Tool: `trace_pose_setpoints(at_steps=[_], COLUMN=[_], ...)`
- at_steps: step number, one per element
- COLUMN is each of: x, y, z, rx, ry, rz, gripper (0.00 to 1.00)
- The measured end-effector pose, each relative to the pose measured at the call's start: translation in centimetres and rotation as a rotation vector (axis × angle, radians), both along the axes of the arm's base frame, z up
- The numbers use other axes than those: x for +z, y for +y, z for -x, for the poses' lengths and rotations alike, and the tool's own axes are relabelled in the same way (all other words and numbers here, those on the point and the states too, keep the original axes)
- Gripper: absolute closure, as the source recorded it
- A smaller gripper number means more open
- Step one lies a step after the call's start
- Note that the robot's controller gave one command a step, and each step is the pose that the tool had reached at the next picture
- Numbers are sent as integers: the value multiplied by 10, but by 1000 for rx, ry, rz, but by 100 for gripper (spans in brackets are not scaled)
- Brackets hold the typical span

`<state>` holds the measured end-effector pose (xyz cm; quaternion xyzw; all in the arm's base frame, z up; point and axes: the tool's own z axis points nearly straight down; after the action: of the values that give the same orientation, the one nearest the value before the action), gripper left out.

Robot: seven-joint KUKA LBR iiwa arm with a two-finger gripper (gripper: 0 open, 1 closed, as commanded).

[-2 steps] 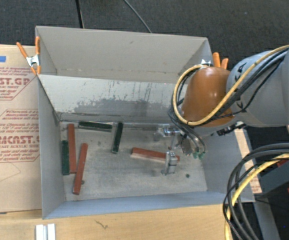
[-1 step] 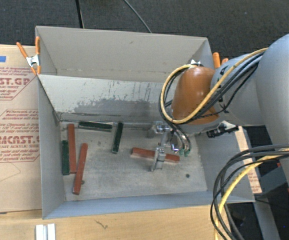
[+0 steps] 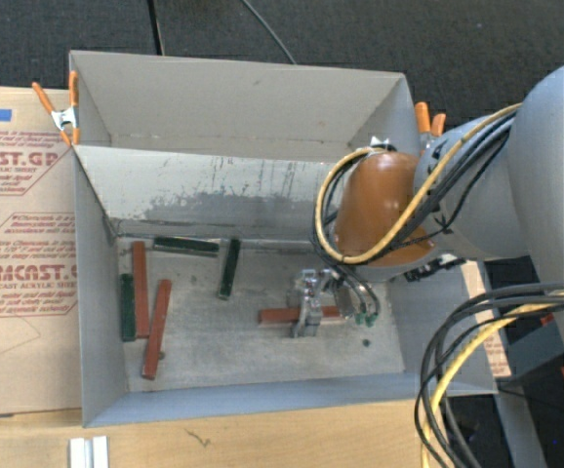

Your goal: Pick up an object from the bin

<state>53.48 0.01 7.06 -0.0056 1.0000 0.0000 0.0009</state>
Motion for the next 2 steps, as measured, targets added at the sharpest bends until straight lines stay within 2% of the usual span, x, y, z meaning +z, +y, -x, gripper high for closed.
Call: trace_pose_setpoints(at_steps=[2], x=[3], y=[0], z=[1], rx=[0], ry=[2], rz=[0], gripper=[100])
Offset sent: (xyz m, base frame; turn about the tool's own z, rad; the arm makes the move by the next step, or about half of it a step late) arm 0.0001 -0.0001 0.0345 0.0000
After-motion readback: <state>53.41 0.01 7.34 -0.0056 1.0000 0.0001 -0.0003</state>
